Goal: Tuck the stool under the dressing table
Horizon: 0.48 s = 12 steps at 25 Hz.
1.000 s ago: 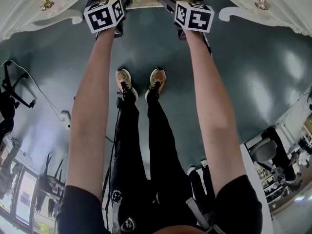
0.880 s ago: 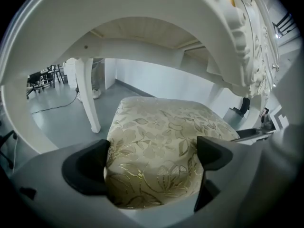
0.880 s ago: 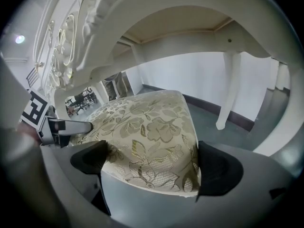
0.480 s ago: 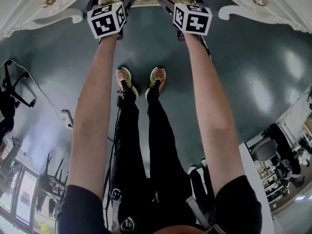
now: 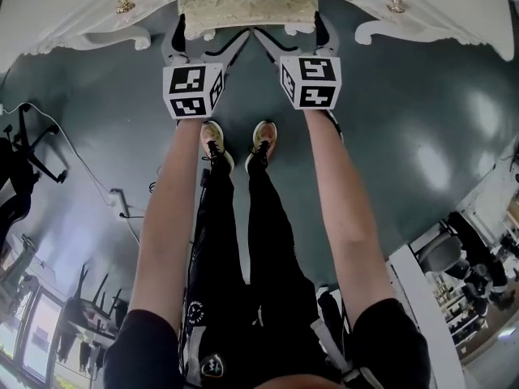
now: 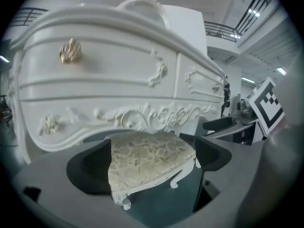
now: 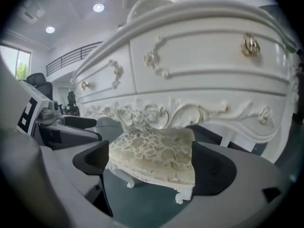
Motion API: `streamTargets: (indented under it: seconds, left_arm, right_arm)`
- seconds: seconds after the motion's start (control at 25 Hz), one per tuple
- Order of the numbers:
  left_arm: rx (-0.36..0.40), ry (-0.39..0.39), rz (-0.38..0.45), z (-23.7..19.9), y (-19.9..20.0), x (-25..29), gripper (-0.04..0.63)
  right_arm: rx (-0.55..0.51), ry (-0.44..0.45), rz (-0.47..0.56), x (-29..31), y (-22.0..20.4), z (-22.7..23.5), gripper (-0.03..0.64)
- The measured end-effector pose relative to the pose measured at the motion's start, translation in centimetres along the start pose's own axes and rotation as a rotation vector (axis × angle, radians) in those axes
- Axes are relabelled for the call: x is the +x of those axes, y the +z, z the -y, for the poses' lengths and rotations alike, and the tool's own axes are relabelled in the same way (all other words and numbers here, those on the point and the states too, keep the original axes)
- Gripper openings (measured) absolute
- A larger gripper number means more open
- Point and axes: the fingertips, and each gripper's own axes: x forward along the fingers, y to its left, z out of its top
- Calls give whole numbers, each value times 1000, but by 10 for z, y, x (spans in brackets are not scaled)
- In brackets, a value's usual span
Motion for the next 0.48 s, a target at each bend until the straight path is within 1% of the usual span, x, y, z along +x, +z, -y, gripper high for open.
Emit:
streamTargets:
  seconds: [0.12, 0.24, 0.48]
  left_arm:
    - [51, -31, 60, 14, 49, -38, 563]
    - [68, -52, 97, 23, 102, -83, 563]
    - [164, -145, 188, 54, 232, -170, 561]
  right_arm:
    - [1, 1, 59, -37, 43, -17, 546]
    - [-15, 19, 107, -82, 93, -38, 532]
    - [-113, 53, 241, -177, 224, -72, 472]
